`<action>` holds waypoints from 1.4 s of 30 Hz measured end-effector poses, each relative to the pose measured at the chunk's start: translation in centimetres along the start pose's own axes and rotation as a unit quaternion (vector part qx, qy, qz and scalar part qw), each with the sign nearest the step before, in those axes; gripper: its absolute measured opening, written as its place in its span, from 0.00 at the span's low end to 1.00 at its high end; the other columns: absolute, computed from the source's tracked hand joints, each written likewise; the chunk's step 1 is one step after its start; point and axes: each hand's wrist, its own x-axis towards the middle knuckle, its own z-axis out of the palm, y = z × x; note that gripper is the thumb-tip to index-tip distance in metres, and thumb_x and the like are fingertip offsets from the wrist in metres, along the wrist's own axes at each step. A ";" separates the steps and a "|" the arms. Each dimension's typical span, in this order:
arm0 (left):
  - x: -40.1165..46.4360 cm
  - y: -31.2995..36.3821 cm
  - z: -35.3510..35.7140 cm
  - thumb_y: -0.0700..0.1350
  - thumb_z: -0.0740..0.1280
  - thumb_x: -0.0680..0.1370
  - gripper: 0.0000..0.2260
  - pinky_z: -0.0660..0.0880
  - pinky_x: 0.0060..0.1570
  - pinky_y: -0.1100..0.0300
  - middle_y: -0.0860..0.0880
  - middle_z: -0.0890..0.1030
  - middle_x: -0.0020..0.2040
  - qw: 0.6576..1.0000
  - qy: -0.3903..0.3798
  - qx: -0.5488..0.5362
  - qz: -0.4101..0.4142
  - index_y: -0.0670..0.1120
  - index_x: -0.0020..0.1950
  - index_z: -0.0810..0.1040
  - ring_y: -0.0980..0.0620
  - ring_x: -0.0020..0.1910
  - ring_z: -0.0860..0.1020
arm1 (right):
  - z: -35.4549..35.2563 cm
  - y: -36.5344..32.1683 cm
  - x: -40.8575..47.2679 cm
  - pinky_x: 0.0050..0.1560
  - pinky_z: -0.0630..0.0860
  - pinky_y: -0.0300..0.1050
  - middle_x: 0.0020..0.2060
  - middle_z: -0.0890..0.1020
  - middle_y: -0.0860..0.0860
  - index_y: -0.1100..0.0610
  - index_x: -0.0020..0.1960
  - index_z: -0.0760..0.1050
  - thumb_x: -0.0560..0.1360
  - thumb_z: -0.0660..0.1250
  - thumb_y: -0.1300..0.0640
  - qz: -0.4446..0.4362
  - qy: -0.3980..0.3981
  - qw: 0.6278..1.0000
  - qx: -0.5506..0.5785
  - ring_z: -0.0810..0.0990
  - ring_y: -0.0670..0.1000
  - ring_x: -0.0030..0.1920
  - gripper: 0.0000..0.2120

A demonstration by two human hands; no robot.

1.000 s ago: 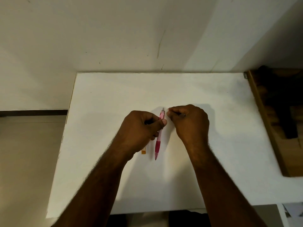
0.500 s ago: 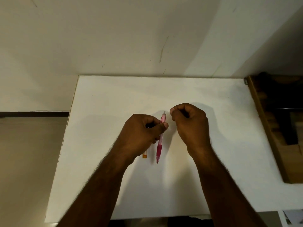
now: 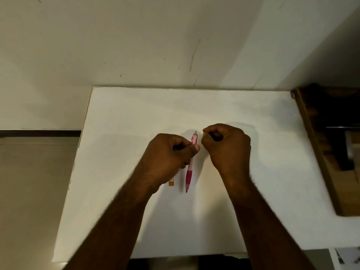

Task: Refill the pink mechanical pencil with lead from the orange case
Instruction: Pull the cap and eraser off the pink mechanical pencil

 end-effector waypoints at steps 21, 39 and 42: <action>0.1 0.0 0.0 0.55 0.72 0.75 0.11 0.79 0.38 0.62 0.53 0.84 0.32 1.000 -0.002 0.029 -0.007 0.50 0.39 0.86 0.57 0.31 0.82 | -2.2 -1.3 0.5 0.45 0.82 0.47 0.36 0.87 0.45 0.50 0.44 0.85 0.76 0.72 0.51 0.047 -0.040 0.985 0.161 0.85 0.46 0.38 0.05; -0.3 0.5 0.2 0.55 0.73 0.75 0.10 0.80 0.35 0.60 0.52 0.85 0.31 0.999 -0.023 0.033 -0.016 0.50 0.38 0.85 0.54 0.31 0.83 | -1.7 -1.3 0.7 0.40 0.79 0.39 0.33 0.86 0.43 0.47 0.42 0.83 0.77 0.72 0.54 0.063 -0.060 0.971 0.223 0.84 0.42 0.35 0.06; -0.2 0.3 0.3 0.55 0.73 0.74 0.10 0.79 0.33 0.64 0.53 0.85 0.32 1.000 -0.008 0.021 -0.019 0.51 0.38 0.86 0.56 0.31 0.83 | -2.3 -0.2 1.1 0.47 0.83 0.47 0.37 0.86 0.45 0.50 0.45 0.84 0.77 0.72 0.54 0.042 -0.014 0.991 0.130 0.85 0.46 0.40 0.03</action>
